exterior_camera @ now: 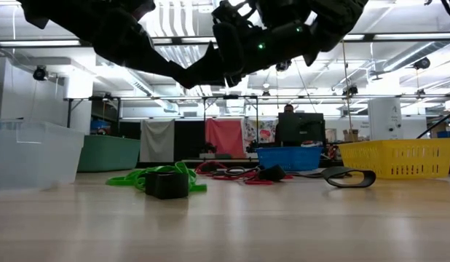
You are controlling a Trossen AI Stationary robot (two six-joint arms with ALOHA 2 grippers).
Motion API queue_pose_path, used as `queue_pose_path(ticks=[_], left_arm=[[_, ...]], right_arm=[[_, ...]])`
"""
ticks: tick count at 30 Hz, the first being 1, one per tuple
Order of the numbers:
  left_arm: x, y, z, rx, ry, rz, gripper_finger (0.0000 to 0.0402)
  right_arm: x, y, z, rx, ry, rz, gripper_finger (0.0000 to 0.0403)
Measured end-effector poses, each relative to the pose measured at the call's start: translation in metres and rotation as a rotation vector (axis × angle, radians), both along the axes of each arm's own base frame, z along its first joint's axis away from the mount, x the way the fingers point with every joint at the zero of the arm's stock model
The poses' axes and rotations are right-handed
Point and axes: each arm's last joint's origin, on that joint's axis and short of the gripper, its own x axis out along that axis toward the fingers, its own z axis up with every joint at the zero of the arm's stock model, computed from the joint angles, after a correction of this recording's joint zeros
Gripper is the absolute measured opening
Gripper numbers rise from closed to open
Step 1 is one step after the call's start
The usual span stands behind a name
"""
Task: Sort rubber bands into baskets
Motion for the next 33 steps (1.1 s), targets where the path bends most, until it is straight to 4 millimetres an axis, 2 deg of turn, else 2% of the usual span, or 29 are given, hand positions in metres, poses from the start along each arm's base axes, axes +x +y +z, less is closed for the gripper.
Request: queue_pose_path(ticks=[4,9,13,16,19,23,26,29,33], left_arm=[[-0.003,0.003,-0.001,0.044,0.032,0.072,0.0001],[-0.006,0.025,0.015,0.071,0.129,0.304,0.0001],[-0.018,0.062,0.029,0.039,0.253,0.586,0.0000],[-0.036,0.096,0.034,0.008,0.354,0.801,0.0000],[-0.052,0.130,0.037,-0.106,0.389,0.948,0.0000],[-0.075,0.169,0.029,-0.298,0.433,1.016,0.0000],[-0.089,0.190,0.023,-0.366,0.458,1.079,0.0001],[-0.097,0.202,0.018,-0.386,0.474,1.144,0.0009],[-0.096,0.206,0.013,-0.378,0.509,1.136,0.0034]], right_arm=[[-0.003,-0.002,0.002,-0.020,0.034,-0.069,0.0158],[-0.013,-0.010,0.017,-0.011,0.033,-0.318,0.0199],[-0.018,-0.013,0.023,0.031,0.044,-0.376,0.0213],[-0.019,-0.014,0.022,0.040,0.053,-0.382,0.0216],[-0.018,-0.014,0.017,0.056,0.069,-0.388,0.0217],[-0.018,-0.014,0.010,0.070,0.106,-0.398,0.0217],[-0.017,-0.014,0.006,0.076,0.118,-0.400,0.0217],[-0.017,-0.014,0.005,0.082,0.120,-0.403,0.0217],[-0.017,-0.014,0.005,0.083,0.121,-0.402,0.0217]])
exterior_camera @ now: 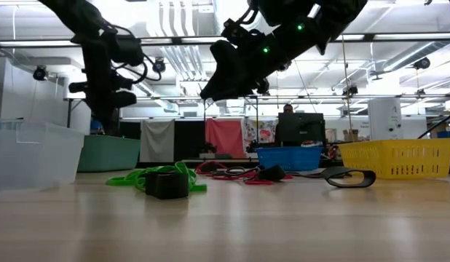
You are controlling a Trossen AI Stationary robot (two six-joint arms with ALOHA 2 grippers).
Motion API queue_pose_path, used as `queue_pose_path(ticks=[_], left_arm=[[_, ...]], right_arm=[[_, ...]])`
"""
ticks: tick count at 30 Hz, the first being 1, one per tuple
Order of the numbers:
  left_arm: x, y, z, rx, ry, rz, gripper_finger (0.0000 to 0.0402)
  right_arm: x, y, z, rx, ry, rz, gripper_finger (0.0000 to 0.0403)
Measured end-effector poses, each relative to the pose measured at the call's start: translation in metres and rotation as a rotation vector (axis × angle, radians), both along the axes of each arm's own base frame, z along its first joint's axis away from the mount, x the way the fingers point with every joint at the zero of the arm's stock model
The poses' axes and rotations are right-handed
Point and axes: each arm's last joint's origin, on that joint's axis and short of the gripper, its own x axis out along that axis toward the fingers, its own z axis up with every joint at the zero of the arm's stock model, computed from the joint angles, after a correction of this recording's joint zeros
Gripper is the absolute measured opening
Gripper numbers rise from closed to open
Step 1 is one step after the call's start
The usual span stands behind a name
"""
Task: Sort rubber bands into baskets
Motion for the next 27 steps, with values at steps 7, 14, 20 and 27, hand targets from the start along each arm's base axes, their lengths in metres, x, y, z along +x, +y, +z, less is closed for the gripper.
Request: queue_pose_path(ticks=[7,14,20,27], left_arm=[[0.004,0.004,-0.008,-0.019,0.026,-0.004,0.0092],[0.005,0.005,-0.010,-0.021,0.032,-0.001,0.0149],[0.011,-0.004,-0.005,-0.011,-0.003,-0.059,0.0180],[0.047,-0.046,-0.001,0.040,-0.223,-0.425,0.0186]], right_arm=[[0.000,0.000,-0.001,0.014,0.001,-0.006,0.0217],[-0.001,0.000,-0.002,0.034,0.012,-0.017,0.0217],[-0.003,-0.001,-0.006,0.062,0.040,-0.035,0.0217],[-0.009,-0.010,-0.014,0.142,0.107,-0.110,0.0217]])
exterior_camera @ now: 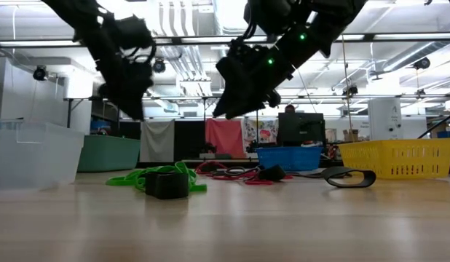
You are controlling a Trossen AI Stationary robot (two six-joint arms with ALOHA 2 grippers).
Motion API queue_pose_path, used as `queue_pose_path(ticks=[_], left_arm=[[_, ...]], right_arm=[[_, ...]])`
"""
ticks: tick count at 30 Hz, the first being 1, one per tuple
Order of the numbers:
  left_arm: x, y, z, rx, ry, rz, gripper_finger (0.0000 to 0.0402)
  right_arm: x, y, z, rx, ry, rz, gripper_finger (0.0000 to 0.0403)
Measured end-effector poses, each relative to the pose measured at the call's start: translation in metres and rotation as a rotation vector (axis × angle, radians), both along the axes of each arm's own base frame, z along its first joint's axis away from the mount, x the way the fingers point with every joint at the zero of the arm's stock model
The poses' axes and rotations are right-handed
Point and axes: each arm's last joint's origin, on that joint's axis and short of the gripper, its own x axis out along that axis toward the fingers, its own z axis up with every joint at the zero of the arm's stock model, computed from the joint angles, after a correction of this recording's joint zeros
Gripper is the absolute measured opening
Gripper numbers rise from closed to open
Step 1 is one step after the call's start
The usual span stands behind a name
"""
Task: Sort rubber bands into baskets
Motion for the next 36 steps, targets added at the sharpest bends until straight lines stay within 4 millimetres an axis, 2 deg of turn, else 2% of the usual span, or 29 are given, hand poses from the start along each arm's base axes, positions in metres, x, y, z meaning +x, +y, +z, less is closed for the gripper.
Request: queue_pose_path(ticks=[6,10,15,20,28,36], left_arm=[[0.022,-0.046,-0.002,0.049,-0.157,-0.469,0.0186],[0.025,-0.066,-0.007,0.085,-0.203,-0.635,0.0186],[0.027,-0.070,-0.011,0.123,-0.250,-0.660,0.0186],[0.028,-0.069,-0.014,0.151,-0.287,-0.661,0.0186],[0.032,-0.068,-0.009,0.188,-0.337,-0.661,0.0186],[0.036,-0.066,-0.009,0.206,-0.326,-0.640,0.0186]], right_arm=[[-0.005,-0.010,-0.005,0.046,0.062,-0.057,0.0217],[-0.008,-0.012,-0.008,0.071,0.140,-0.040,0.0216],[-0.017,-0.010,-0.016,0.081,0.299,0.087,0.0216],[-0.022,-0.010,-0.021,0.002,0.398,0.174,0.0216],[-0.016,-0.021,-0.017,-0.095,0.322,0.218,0.0216],[-0.014,-0.034,-0.017,-0.096,0.242,0.193,0.0216]])
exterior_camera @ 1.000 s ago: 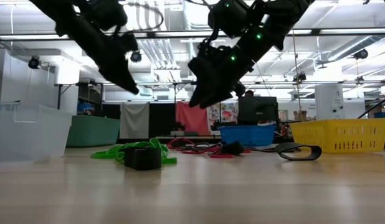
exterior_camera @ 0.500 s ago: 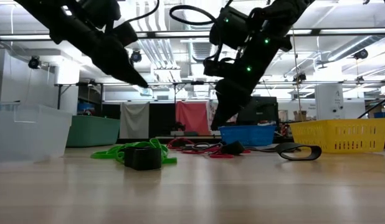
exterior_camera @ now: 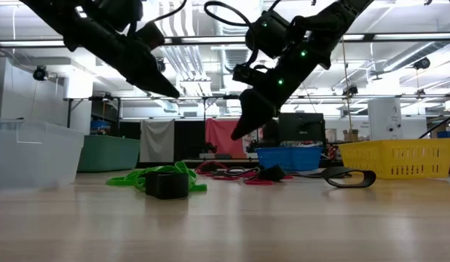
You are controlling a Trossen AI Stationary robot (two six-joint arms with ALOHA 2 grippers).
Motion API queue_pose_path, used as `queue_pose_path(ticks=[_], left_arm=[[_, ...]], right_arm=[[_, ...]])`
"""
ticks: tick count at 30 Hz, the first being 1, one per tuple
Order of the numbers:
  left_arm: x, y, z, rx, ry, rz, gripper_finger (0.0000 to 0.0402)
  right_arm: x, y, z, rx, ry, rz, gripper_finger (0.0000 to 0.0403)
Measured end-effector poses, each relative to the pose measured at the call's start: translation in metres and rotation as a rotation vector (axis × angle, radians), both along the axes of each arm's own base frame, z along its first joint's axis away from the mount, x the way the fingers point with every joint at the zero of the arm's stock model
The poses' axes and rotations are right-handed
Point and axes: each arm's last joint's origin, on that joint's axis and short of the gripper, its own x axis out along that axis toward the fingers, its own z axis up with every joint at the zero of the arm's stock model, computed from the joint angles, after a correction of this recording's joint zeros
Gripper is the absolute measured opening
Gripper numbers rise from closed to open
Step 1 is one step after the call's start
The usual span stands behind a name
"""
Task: Sort rubber bands into baskets
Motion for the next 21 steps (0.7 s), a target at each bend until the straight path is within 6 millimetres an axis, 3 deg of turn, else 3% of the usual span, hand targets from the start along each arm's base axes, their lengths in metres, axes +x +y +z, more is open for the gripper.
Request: queue_pose_path(ticks=[13,21], left_arm=[[0.006,0.002,-0.006,0.033,0.022,-0.023,0.0186],[0.014,0.004,-0.004,0.123,-0.033,-0.060,0.0186]], right_arm=[[-0.011,0.003,-0.020,0.052,-0.091,-0.008,0.0216],[-0.010,0.003,-0.020,0.052,-0.190,-0.016,0.0216]])
